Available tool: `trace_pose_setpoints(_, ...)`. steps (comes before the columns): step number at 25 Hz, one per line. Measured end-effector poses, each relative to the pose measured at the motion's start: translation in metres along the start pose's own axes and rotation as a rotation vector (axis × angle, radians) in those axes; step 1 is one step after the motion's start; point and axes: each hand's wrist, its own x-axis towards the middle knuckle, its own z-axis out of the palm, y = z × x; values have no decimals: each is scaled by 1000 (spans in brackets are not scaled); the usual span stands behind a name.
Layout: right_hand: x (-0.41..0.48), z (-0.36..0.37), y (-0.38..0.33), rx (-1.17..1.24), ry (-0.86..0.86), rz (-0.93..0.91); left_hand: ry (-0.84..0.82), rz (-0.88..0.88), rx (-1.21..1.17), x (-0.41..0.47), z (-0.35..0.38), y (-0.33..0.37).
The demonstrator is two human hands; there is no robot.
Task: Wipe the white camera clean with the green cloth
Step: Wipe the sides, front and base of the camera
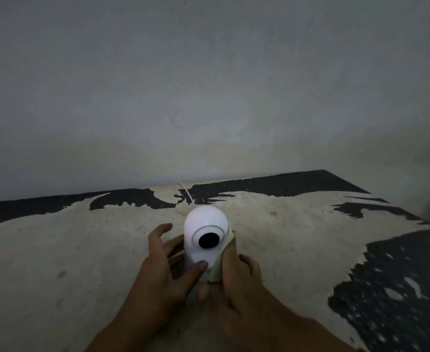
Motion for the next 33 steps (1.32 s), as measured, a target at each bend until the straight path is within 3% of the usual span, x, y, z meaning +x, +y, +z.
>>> trace_pose_setpoints(5, 6, 2, 8, -60, 189, -183, 3, 24, 37, 1, 1, -2)
trace_pose_setpoints(12, 8, 8, -5, 191, 197, -6, 25, 47, 49, 1, 0, -5)
trace_pose_setpoints(16, 16, -16, -22, -330, 399, -294, 4, 73, 96, 4, 1, -8)
trace_pose_setpoints(21, 19, -21, -26, -641, 337, -472, -11, 54, -6, 2, -1, -7)
trace_pose_setpoints(28, 18, -23, 1, -356, 405, -335, 13, 34, 19, -2, 0, -2)
trace_pose_setpoints(33, 26, -19, 33, 139, 598, -329, 11, 67, 61, -4, 1, 0)
